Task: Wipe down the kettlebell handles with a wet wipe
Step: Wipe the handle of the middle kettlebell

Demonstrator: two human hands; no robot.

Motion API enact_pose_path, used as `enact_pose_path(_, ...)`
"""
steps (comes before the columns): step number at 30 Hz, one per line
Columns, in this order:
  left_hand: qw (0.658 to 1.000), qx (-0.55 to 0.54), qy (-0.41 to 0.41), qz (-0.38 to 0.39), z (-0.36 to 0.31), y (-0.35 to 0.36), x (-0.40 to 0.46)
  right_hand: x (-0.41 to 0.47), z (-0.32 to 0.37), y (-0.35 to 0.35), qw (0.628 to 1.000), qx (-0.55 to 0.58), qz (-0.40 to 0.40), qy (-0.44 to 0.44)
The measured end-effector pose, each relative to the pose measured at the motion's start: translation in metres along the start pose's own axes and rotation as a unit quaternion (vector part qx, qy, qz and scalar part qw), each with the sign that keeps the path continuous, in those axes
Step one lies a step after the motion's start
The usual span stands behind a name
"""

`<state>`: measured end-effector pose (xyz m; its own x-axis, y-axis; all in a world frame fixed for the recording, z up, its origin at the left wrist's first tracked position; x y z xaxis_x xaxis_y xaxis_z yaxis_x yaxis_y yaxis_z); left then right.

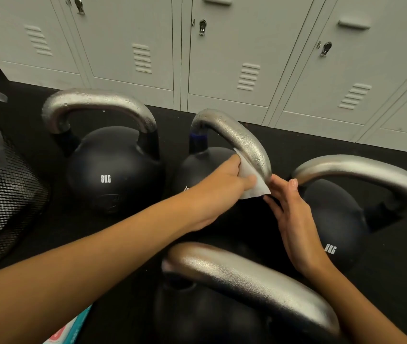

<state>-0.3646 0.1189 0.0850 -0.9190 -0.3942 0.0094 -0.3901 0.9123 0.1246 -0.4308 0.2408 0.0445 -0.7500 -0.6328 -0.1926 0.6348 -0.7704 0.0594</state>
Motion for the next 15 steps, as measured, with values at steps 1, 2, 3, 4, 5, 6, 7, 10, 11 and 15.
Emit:
enact_pose_path(1, 1.0, 0.005, 0.0, -0.001, 0.0, 0.001, 0.0, 0.0, -0.001, 0.0, 1.0, 0.001, -0.001, 0.001)
enact_pose_path(2, 1.0, -0.007, -0.001, -0.01, -0.002, 0.0, 0.0, 0.0, 0.0, 0.0, 1.0, 0.001, 0.0, 0.002)
enact_pose_path(3, 0.999, -0.027, 0.002, -0.025, -0.004, -0.002, 0.001, 0.0, 0.0, 0.0, 1.0, -0.001, 0.003, 0.0)
enact_pose_path(4, 0.998, -0.054, 0.006, -0.041, -0.006, -0.006, 0.003, 0.0, 0.0, 0.001, 1.0, -0.004, 0.008, -0.003)
enact_pose_path(5, 0.996, -0.077, 0.01, -0.053, -0.008, -0.01, 0.006, 0.0, 0.0, 0.001, 1.0, -0.009, 0.013, -0.007)
enact_pose_path(6, 0.994, -0.087, 0.015, -0.058, -0.012, -0.013, 0.008, 0.001, 0.0, 0.001, 1.0, -0.013, 0.016, -0.01)
enact_pose_path(7, 0.994, -0.092, 0.021, -0.064, -0.014, -0.017, 0.01, 0.001, 0.0, 0.001, 1.0, -0.015, 0.016, -0.013)
enact_pose_path(10, 0.994, -0.067, 0.021, -0.083, -0.017, -0.03, 0.017, 0.001, 0.001, 0.001, 0.999, -0.022, 0.015, -0.017)
enact_pose_path(11, 0.994, -0.047, 0.023, -0.093, -0.015, -0.035, 0.02, 0.001, 0.0, 0.001, 0.999, -0.025, 0.014, -0.019)
enact_pose_path(15, 0.993, 0.018, 0.032, -0.108, -0.015, -0.028, 0.016, 0.0, 0.001, 0.002, 0.999, -0.029, 0.015, -0.026)
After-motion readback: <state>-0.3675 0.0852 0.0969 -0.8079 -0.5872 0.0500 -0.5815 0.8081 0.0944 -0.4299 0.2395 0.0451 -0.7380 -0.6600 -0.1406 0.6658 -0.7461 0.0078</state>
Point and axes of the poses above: each hand's wrist, its own x-axis towards the middle knuckle, its own y-axis out of the palm, z = x × y, the point moved 5 cm from there along x, towards the middle knuckle, and after that the axes turned 14 degrees about y, right-handed, at the moved point
